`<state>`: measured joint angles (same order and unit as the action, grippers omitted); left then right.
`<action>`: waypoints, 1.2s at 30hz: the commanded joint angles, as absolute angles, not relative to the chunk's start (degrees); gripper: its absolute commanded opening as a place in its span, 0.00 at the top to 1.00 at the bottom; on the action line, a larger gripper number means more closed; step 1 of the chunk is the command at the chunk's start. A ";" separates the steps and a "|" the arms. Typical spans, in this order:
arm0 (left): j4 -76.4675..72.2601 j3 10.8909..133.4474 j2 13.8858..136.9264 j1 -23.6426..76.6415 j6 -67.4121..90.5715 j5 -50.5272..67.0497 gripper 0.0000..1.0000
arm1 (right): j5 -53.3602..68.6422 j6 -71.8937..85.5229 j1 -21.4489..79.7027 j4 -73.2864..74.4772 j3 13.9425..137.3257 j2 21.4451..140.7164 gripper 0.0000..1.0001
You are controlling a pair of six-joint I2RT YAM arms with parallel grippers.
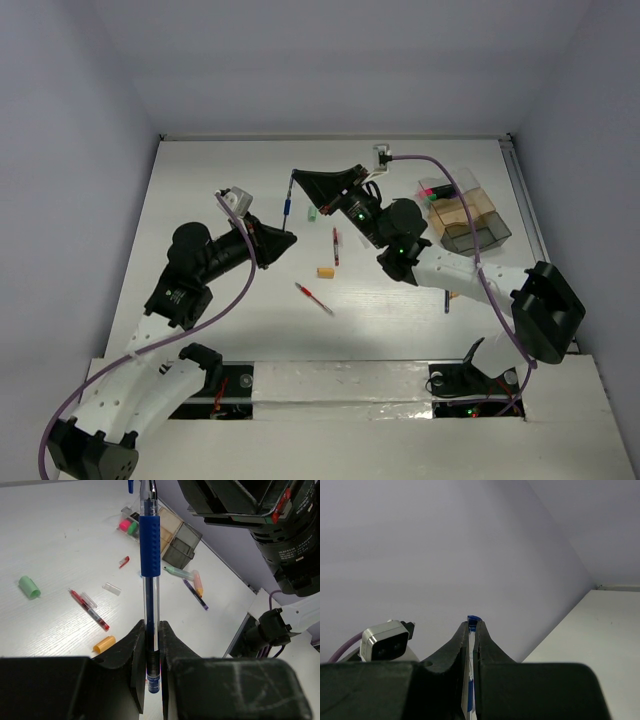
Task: Sort the stationery into containers
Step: Close the pen cap on the pen.
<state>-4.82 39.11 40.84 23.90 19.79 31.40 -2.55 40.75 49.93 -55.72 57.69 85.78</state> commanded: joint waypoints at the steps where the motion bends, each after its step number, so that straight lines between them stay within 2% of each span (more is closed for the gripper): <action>1: -6.15 40.34 40.78 23.64 19.07 31.55 1.00 | -1.23 39.82 50.36 -58.10 60.99 85.60 1.00; 36: -6.77 40.34 38.76 23.64 19.16 30.32 1.00 | 0.60 39.64 50.88 -55.72 60.47 86.57 1.00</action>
<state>-4.27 39.11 39.90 23.90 19.59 30.50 -0.82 39.72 50.00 -54.76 59.22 86.59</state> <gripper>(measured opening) 0.076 0.067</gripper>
